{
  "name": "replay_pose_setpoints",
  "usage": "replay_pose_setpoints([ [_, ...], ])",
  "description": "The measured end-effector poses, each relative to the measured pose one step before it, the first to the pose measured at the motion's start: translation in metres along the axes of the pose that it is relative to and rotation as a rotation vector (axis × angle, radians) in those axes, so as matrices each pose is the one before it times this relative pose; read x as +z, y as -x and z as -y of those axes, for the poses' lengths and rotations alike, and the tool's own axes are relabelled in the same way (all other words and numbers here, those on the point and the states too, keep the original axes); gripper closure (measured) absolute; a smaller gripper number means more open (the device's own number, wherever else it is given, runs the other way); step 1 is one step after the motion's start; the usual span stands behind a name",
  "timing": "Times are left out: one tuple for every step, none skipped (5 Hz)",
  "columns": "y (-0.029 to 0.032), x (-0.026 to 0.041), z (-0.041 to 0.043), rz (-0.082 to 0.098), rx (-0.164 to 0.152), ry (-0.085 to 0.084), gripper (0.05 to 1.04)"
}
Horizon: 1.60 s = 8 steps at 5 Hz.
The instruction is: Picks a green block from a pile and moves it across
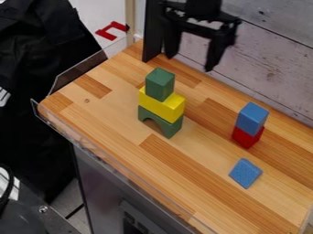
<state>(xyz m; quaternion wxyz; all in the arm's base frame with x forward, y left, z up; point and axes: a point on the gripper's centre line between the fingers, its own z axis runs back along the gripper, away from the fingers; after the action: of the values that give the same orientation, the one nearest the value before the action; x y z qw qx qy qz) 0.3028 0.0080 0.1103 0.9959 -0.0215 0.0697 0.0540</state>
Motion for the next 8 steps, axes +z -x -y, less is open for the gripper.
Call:
replay_pose_setpoints([
  [0.00874,0.00416,-0.01347,0.0078,-0.0003,-0.0001,0.083],
  [0.00555,-0.00015,-0.00735,0.0058,-0.0160,0.0080,0.083],
  [0.00624,-0.01102,-0.00159,-0.0085,-0.0362,0.0215,0.083],
  [0.00194,-0.00870,0.00212,0.0083,-0.0137,0.0180,0.084],
  [-0.00306,-0.00113,0.00046,0.0190,-0.0070,0.0035,0.083],
  [-0.00248,-0.01426,0.00069,-0.0464,0.0042,0.0033,0.083],
  [-0.00732,-0.00279,-0.00194,-0.0139,0.0174,-0.0237,0.118],
  [-0.00555,-0.00704,-0.00244,-0.0303,0.0390,-0.0151,0.325],
])
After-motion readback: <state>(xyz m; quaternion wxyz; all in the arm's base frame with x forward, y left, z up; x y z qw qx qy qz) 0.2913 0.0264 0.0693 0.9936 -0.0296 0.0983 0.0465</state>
